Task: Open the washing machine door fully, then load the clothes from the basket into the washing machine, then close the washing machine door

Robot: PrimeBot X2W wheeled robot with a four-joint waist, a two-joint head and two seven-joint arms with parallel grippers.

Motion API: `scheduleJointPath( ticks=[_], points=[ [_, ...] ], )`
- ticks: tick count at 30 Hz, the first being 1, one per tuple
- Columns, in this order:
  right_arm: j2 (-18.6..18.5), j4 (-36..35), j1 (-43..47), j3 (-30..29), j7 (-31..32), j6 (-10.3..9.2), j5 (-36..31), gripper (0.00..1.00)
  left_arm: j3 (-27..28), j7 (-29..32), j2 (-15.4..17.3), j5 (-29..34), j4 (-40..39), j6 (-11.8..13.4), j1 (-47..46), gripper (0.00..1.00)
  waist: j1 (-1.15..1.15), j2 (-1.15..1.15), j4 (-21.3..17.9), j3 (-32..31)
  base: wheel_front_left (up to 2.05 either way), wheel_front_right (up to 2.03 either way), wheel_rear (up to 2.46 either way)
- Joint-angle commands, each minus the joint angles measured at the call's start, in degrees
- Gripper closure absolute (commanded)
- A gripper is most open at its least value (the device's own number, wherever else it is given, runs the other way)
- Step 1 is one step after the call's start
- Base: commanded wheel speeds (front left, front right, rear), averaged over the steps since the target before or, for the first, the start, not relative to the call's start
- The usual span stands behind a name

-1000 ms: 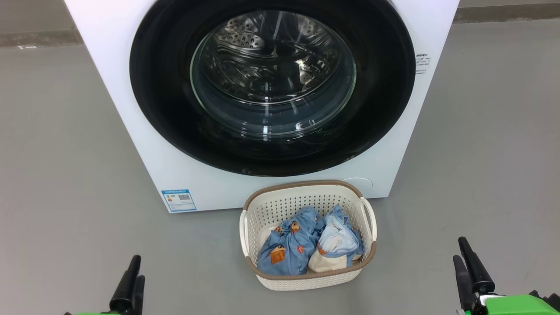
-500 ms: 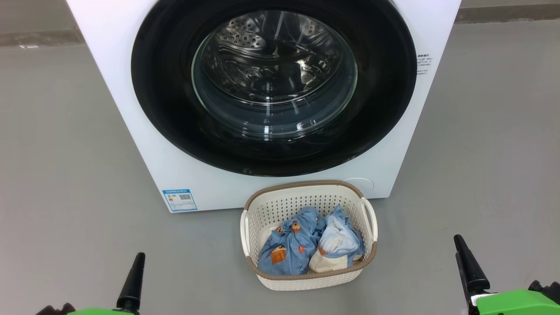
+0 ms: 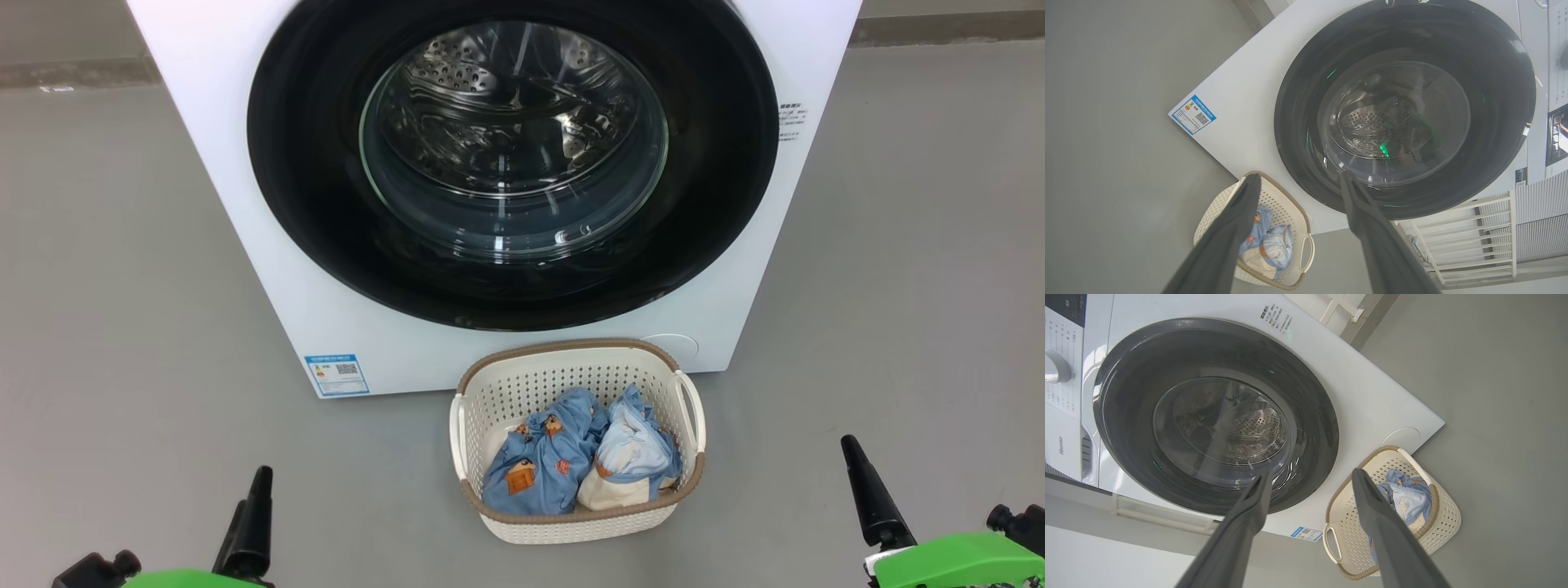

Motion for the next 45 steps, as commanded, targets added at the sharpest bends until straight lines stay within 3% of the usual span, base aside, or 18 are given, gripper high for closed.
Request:
scheduleJointPath(
  ticks=[1,45],
  points=[
    [-1.03,-1.77,-0.76,0.77,-0.69,0.05,-1.83,0.0,0.55,-0.68,1.05,1.82,-1.88,-0.12,-0.89,0.0,0.0,0.0,0.0,-0.01,0.0,0.0,0.0],
    [-3.97,-4.49,1.03,1.54,-6.2,0.08,-28.37,0.0,-1.43,-8.07,2.32,32.18,-4.12,-0.18,-0.25,0.0,0.0,0.0,0.4,0.07,0.0,0.0,0.0]
  ],
)
